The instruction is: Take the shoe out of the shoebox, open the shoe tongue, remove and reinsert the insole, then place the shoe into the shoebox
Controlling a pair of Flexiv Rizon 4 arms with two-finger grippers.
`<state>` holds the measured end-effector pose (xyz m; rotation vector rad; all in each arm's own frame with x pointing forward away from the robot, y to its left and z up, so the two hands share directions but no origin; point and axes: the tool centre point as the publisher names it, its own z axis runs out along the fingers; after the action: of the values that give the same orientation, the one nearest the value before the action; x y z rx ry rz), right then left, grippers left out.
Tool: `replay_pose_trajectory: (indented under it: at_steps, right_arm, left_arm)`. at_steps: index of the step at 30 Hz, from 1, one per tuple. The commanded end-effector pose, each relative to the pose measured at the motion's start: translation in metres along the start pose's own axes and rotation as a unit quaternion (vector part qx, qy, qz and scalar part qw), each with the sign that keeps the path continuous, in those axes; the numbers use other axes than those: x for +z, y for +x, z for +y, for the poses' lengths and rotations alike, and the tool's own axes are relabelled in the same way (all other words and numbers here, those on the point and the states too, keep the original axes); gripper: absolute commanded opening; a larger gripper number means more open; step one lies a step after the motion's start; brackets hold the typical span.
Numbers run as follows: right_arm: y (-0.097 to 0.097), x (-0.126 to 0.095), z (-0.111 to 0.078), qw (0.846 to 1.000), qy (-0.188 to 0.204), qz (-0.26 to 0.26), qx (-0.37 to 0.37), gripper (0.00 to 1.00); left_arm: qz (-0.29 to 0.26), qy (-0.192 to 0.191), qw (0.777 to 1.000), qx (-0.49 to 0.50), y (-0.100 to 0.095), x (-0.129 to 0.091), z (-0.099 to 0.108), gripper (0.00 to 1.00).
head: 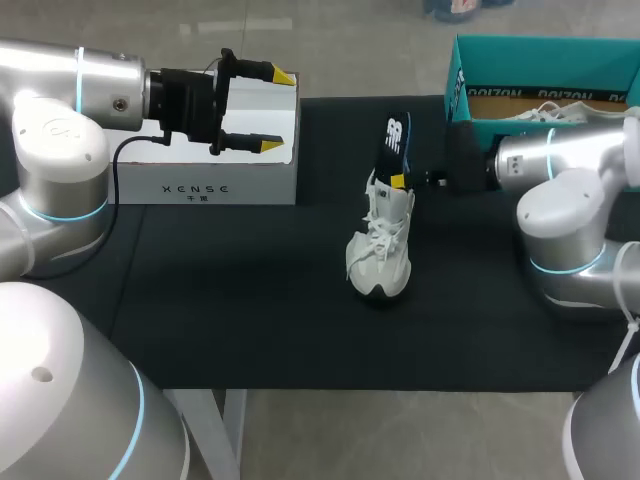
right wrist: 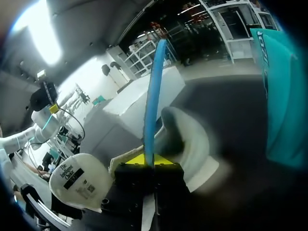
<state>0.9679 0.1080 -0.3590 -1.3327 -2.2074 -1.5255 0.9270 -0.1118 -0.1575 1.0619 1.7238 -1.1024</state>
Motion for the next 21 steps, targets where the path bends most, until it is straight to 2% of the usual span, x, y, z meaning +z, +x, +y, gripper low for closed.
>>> replay_pose_trajectory:
  at_steps: [1, 5, 6, 7, 8, 11, 19, 20, 21]
  right_arm:
    - [0.006, 0.004, -0.016, 1.0, 0.022, -0.005, 0.008, 0.0]
    - [0.008, 0.005, -0.026, 0.999, 0.03, -0.002, 0.014, 0.0]
    - [0.008, 0.004, -0.024, 1.0, 0.028, -0.004, 0.014, 0.08]
    - [0.007, 0.003, -0.02, 1.0, 0.022, -0.005, 0.015, 0.31]
    - [0.005, 0.002, -0.016, 1.0, 0.019, -0.007, 0.013, 0.39]
    - [0.0, 0.002, -0.001, 1.0, 0.008, -0.014, 0.006, 0.48]
    - [-0.013, 0.004, 0.036, 1.0, -0.016, -0.024, -0.008, 0.43]
    - [-0.014, 0.004, 0.039, 0.999, -0.019, -0.026, -0.008, 0.4]
    - [-0.016, 0.004, 0.041, 0.999, -0.021, -0.028, -0.009, 0.31]
  left_arm:
    - [0.003, 0.0, 1.0, 0.0, -0.001, -0.001, -0.001, 1.0]
    - [0.003, 0.0, 1.0, 0.0, -0.001, -0.001, -0.001, 1.0]
    - [0.003, 0.0, 1.0, 0.0, -0.001, -0.001, -0.001, 1.0]
    - [0.003, 0.0, 1.0, 0.0, -0.001, -0.001, -0.001, 1.0]
    - [0.003, 0.0, 1.0, 0.0, -0.001, -0.001, -0.001, 1.0]
    - [0.003, 0.0, 1.0, 0.0, -0.001, -0.001, -0.001, 1.0]
    - [0.003, 0.0, 1.0, 0.0, -0.001, -0.001, -0.001, 1.0]
    - [0.003, 0.0, 1.0, 0.0, -0.001, -0.001, -0.001, 1.0]
    - [0.003, 0.0, 1.0, 0.0, -0.001, -0.001, -0.001, 1.0]
